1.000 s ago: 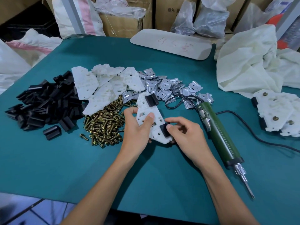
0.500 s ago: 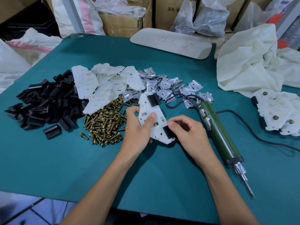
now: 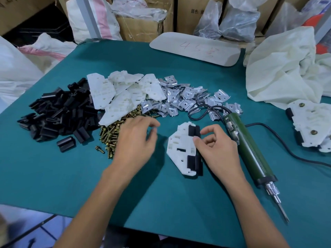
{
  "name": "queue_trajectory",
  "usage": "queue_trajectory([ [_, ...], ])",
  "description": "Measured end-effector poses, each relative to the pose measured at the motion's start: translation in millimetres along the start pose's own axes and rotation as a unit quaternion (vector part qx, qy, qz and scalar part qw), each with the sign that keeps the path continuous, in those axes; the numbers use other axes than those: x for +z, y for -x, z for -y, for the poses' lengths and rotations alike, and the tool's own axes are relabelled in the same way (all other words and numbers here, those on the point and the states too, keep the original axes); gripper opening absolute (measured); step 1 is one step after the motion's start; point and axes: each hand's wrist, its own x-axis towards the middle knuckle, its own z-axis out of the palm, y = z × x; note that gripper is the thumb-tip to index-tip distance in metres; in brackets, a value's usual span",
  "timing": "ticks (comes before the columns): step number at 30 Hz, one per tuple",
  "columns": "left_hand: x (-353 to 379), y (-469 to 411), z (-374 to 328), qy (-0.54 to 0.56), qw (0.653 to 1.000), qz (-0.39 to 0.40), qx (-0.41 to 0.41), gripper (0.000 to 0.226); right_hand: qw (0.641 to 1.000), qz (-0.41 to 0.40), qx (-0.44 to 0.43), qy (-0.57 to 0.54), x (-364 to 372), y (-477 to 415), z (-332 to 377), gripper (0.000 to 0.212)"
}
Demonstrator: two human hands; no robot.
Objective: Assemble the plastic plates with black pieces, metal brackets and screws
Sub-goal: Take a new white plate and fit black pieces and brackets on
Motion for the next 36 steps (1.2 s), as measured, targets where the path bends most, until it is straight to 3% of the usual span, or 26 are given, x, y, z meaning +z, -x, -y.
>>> queue_trajectory([
  [4, -20, -21, 34, -0.140, 0.983, 0.109, -0.040, 0.029, 0.999, -0.028, -0.004, -0.019, -1, -1, 0, 0.016],
  [7, -17, -23, 41, -0.186, 0.963, 0.188, -0.043, 0.034, 0.999, -0.019, -0.005, -0.027, 0, -1, 0, 0.011],
  [15, -13, -31, 34, -0.169, 0.965, 0.200, 0.012, 0.020, 0.999, -0.006, -0.020, -0.036, 1, 0, 2, 0.009],
  [21, -7, -29, 27, -0.119, 0.981, 0.151, 0.019, 0.009, 0.998, -0.013, -0.027, -0.048, 1, 0, 2, 0.011],
  [33, -10, -31, 27, -0.157, 0.964, 0.216, 0.005, 0.014, 0.999, -0.010, -0.035, -0.023, 2, -2, -2, 0.010],
  [36, -9, -44, 17, -0.155, 0.970, 0.186, 0.004, 0.012, 0.999, -0.008, -0.034, -0.025, 2, -2, -3, 0.011],
])
